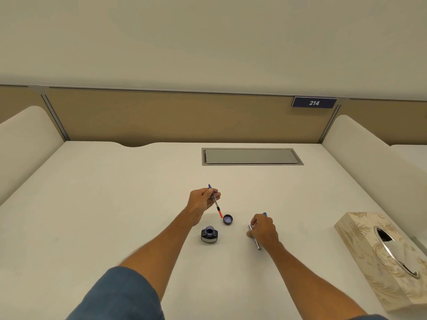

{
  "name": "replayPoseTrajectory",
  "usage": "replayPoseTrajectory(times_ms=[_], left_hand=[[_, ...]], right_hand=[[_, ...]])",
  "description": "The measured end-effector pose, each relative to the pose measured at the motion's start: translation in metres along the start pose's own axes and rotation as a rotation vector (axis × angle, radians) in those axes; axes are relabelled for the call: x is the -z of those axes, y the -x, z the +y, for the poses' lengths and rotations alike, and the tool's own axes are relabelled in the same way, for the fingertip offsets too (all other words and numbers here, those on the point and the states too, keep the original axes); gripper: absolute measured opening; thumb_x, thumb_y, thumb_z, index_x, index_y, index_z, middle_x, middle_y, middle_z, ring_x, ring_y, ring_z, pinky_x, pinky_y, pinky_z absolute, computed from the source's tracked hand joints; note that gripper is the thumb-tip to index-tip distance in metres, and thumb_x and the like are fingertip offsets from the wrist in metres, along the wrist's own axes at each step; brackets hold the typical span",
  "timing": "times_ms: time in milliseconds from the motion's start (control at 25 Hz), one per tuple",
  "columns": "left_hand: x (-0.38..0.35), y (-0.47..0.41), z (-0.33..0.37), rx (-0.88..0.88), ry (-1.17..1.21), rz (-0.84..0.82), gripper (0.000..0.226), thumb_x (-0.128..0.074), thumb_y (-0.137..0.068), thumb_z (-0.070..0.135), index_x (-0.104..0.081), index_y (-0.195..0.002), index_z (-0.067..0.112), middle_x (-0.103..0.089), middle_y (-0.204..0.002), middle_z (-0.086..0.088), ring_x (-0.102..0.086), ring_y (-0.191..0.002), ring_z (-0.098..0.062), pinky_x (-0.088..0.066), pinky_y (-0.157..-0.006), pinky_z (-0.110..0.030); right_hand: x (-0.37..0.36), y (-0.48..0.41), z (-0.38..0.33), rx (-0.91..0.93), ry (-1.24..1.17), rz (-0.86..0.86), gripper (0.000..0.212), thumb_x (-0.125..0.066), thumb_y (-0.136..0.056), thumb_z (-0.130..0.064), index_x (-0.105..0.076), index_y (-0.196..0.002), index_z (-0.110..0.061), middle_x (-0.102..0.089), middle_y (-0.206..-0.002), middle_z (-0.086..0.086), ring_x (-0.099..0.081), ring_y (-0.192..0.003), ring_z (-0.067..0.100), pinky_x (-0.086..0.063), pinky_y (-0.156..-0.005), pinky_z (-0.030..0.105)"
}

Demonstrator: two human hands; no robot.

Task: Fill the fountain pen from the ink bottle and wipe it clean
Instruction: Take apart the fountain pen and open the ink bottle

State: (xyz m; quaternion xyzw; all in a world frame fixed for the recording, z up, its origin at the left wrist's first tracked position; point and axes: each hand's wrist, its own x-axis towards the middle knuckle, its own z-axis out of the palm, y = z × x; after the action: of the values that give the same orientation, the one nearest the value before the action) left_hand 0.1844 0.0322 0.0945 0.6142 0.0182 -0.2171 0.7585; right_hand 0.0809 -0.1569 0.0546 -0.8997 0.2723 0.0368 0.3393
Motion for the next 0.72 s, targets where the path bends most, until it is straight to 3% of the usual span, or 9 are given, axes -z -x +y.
replayPoseTrajectory(times_ms=[120,360,520,600,720], left_hand=[[0.0,0.0,0.0,0.007,-0.001,0.0,0.029,-0.043,-0.1,0.008,-0.059,-0.112,-0.012,-0.065,-0.105,-0.023,-0.065,-0.098,-0.03,-0.054,-0.089,-0.029],[-0.003,0.001,0.001,0.004,0.002,0.002,0.029,-0.043,-0.1,0.008,-0.06,-0.113,-0.012,-0.065,-0.109,-0.025,-0.064,-0.1,-0.029,-0.056,-0.076,-0.02],[-0.004,0.002,0.003,0.003,-0.004,-0.002,0.029,-0.043,-0.101,0.009,-0.06,-0.112,-0.01,-0.066,-0.109,-0.024,-0.065,-0.101,-0.028,-0.055,-0.078,-0.02],[-0.004,0.002,0.005,0.001,-0.003,-0.002,0.029,-0.043,-0.101,0.011,-0.06,-0.113,-0.009,-0.066,-0.108,-0.022,-0.064,-0.102,-0.028,-0.054,-0.081,-0.021],[-0.003,0.003,0.009,-0.021,0.012,0.003,0.028,-0.042,-0.101,0.013,-0.062,-0.112,-0.005,-0.067,-0.11,-0.02,-0.065,-0.101,-0.026,-0.054,-0.079,-0.021]], right_hand=[[0.0,0.0,-0.001,-0.011,0.012,-0.004,0.029,-0.075,-0.07,-0.003,-0.051,-0.083,-0.014,-0.05,-0.093,0.004,-0.053,-0.079,0.025,-0.047,-0.073,0.032],[0.001,-0.005,-0.001,-0.028,0.032,0.032,0.027,-0.076,-0.075,-0.02,-0.056,-0.093,-0.013,-0.055,-0.098,0.004,-0.057,-0.091,0.026,-0.041,-0.073,0.029],[0.0,-0.011,-0.017,0.113,-0.214,0.122,0.028,-0.075,-0.078,-0.035,-0.063,-0.087,-0.012,-0.065,-0.083,0.003,-0.062,-0.081,0.02,-0.051,-0.075,0.035],[0.001,-0.01,-0.036,0.141,-0.43,0.031,0.03,-0.074,-0.08,-0.035,-0.065,-0.087,-0.007,-0.071,-0.084,0.009,-0.065,-0.076,0.019,-0.056,-0.075,0.037],[0.006,-0.005,-0.066,0.137,-0.658,-0.239,0.033,-0.074,-0.082,-0.024,-0.062,-0.1,0.001,-0.072,-0.093,0.018,-0.07,-0.076,0.022,-0.059,-0.071,0.032]])
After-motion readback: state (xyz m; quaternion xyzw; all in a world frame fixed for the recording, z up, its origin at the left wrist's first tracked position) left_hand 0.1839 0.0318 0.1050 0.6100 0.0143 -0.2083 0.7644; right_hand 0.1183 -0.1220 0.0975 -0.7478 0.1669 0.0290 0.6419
